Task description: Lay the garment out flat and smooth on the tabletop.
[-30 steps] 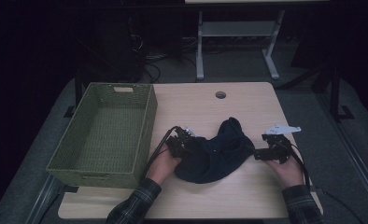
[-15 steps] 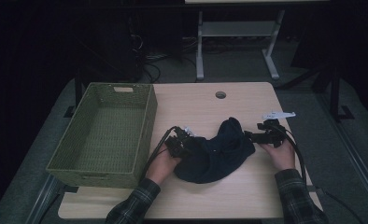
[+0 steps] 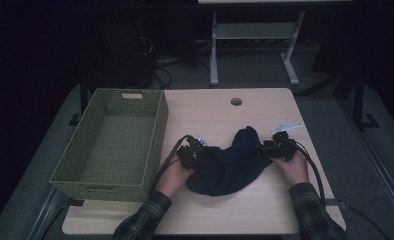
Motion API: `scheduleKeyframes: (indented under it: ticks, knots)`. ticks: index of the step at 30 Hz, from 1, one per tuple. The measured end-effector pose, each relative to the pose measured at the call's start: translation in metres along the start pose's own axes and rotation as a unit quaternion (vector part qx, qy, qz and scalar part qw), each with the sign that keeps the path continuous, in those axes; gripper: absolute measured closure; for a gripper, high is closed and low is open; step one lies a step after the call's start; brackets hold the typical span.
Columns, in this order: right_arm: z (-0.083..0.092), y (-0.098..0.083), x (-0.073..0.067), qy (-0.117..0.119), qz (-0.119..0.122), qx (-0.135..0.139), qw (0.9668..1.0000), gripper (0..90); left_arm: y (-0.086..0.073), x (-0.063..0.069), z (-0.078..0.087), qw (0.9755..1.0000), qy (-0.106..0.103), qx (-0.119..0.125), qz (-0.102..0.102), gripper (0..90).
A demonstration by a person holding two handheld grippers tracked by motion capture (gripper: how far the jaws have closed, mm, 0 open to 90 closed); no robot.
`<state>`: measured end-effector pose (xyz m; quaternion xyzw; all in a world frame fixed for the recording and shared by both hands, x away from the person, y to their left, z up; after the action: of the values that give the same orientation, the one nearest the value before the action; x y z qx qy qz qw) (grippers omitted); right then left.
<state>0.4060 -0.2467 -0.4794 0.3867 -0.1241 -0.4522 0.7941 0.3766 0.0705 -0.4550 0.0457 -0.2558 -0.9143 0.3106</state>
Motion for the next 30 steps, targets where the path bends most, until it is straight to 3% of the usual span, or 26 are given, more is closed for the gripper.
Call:
scheduleKeyframes:
  ticks: [5,6,9,21,30]
  knots:
    - [0.001,0.0,-0.003,0.011,-0.002,-0.001,0.9999,69.3,0.0,0.0,0.0,1.0,0.001,-0.001,-0.002,90.0]
    - [0.003,0.0,-0.003,0.011,0.002,0.0,0.9999,76.8,0.0,0.0,0.0,1.0,0.002,0.0,-0.002,90.0]
    - [0.006,0.002,-0.004,0.008,0.009,0.001,0.9999,79.9,0.0,0.001,0.0,1.0,0.004,0.0,-0.002,90.0]
    - [0.028,0.003,0.002,-0.014,-0.006,0.013,0.9998,80.9,0.0,0.001,0.0,1.0,0.003,-0.001,-0.003,90.0]
    - [0.056,-0.004,0.017,-0.075,-0.012,0.024,0.9968,81.2,0.0,0.001,0.0,1.0,0.004,0.001,-0.002,90.0]
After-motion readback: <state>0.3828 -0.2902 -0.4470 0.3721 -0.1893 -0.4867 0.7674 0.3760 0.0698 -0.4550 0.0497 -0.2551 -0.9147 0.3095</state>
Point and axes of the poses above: each handheld gripper's, and its own axes: z roughly backward along the jaws, y roughly out of its top, x roughly to its right, the point moved 1 cm from there along -z, roughly forward along the jaws, and after that the axes turned 3 degrees about x, right-handed, at the moved point
